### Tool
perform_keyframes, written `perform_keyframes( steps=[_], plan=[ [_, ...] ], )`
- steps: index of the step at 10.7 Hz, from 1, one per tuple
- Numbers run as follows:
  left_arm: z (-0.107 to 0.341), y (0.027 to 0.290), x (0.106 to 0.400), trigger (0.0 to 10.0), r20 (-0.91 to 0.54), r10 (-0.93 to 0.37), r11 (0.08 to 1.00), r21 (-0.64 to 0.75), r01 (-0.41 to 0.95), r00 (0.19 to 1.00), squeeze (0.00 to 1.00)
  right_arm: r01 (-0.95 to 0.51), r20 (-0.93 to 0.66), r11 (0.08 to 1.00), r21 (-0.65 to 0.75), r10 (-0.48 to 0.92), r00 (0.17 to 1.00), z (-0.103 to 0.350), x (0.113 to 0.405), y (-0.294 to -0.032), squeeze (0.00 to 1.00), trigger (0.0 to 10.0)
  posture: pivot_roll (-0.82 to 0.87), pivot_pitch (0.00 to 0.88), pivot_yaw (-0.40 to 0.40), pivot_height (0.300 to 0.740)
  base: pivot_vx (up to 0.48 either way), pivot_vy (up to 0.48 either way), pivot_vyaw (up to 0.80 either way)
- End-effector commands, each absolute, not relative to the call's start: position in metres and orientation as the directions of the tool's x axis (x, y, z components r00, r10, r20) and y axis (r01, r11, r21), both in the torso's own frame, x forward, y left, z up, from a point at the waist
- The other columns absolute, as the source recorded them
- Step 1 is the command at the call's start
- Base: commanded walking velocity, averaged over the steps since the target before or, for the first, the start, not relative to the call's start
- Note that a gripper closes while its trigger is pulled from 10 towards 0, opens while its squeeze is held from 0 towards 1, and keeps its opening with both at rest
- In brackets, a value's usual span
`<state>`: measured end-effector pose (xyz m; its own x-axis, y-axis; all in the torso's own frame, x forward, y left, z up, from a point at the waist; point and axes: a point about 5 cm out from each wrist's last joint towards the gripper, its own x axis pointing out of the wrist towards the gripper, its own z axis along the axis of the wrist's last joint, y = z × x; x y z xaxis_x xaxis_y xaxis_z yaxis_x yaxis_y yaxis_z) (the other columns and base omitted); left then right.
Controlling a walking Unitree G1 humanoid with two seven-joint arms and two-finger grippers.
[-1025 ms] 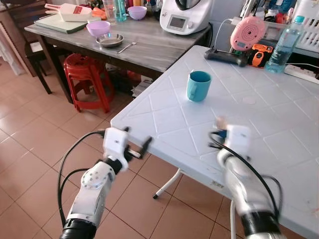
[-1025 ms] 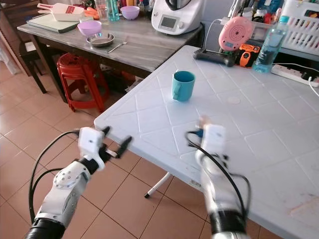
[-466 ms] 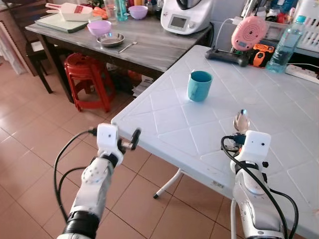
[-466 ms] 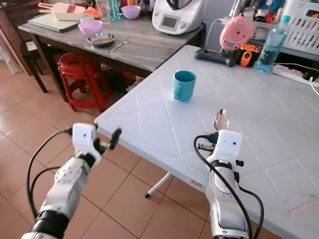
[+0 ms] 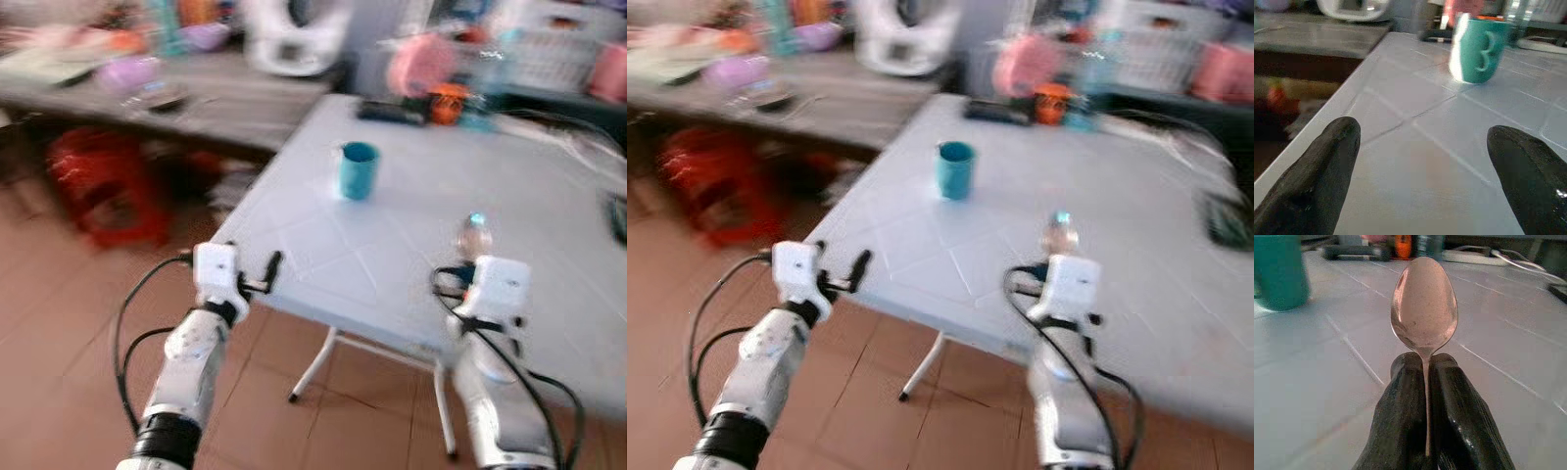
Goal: Setting the table
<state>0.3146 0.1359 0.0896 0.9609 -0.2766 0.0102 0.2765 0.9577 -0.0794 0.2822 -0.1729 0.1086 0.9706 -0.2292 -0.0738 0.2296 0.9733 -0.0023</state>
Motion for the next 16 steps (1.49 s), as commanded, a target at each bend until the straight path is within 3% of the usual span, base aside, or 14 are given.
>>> perform_keyframes(
  steps=[1,7,16],
  plan=[
    [0.0926,0.1321,0.3162,10.0,0.024,-0.290,0.953,-0.080,0.291,0.957,0.00,0.240,-0.039,0.971,0.000,-0.240,0.970,0.1163,0.2829,-0.1773,0.00,10.0,-0.02,0.007,-0.003,0.740,0.000,0.356,-0.49],
    [0.0928,0.1252,0.3181,10.0,0.029,-0.314,0.946,-0.080,0.315,0.949,0.00,0.250,-0.008,0.968,0.003,-0.250,0.968,0.1229,0.2897,-0.1829,0.00,10.0,-0.02,0.003,0.000,0.740,0.000,0.361,0.00],
    [0.0935,0.1230,0.3207,10.0,0.028,-0.321,0.944,-0.072,0.322,0.947,0.00,0.263,0.002,0.965,0.010,-0.263,0.965,0.1232,0.2915,-0.1857,0.00,10.0,-0.02,0.000,0.009,0.740,0.000,0.363,-0.45]
  ],
)
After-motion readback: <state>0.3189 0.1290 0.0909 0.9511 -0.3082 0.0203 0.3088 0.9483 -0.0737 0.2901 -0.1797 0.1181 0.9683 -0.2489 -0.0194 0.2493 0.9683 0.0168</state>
